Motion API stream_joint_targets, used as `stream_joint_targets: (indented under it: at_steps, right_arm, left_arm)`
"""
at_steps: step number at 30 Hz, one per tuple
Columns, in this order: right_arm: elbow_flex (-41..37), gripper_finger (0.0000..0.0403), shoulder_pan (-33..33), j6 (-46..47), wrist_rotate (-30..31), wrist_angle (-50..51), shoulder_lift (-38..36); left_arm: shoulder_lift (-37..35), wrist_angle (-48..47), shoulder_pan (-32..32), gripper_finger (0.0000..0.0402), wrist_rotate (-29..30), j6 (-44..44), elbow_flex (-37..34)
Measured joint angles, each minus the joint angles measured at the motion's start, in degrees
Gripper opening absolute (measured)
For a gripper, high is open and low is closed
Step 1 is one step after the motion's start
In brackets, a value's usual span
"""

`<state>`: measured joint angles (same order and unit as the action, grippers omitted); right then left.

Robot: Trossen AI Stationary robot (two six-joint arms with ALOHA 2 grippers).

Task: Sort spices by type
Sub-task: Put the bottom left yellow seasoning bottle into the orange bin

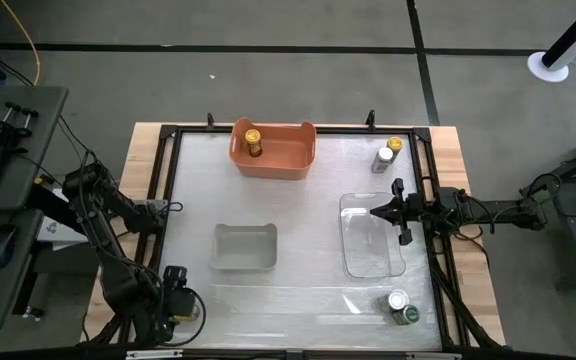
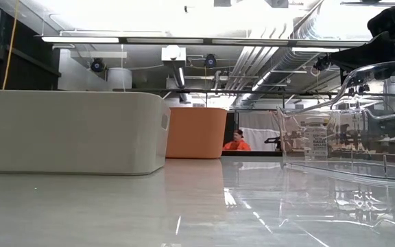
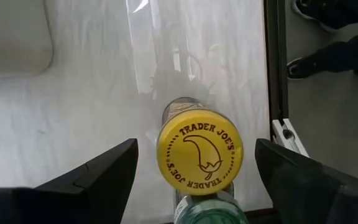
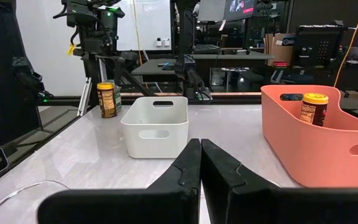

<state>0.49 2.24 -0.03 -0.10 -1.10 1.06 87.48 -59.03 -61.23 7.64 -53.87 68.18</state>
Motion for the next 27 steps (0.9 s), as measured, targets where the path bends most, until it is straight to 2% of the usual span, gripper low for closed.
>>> stream_joint_targets:
  at_steps: [24,27]
  right_arm:
    - [0.0,0.0,0.0,0.02,0.0,0.02,-0.02]
    - [0.0,0.0,0.02,0.01,0.0,0.02,-0.01]
  left_arm:
    - [8.14,1.48,0.14,0.031,-0.67,1.53,0.0]
    - [9.08,1.95,0.51,0.03,-0.7,0.98,0.0]
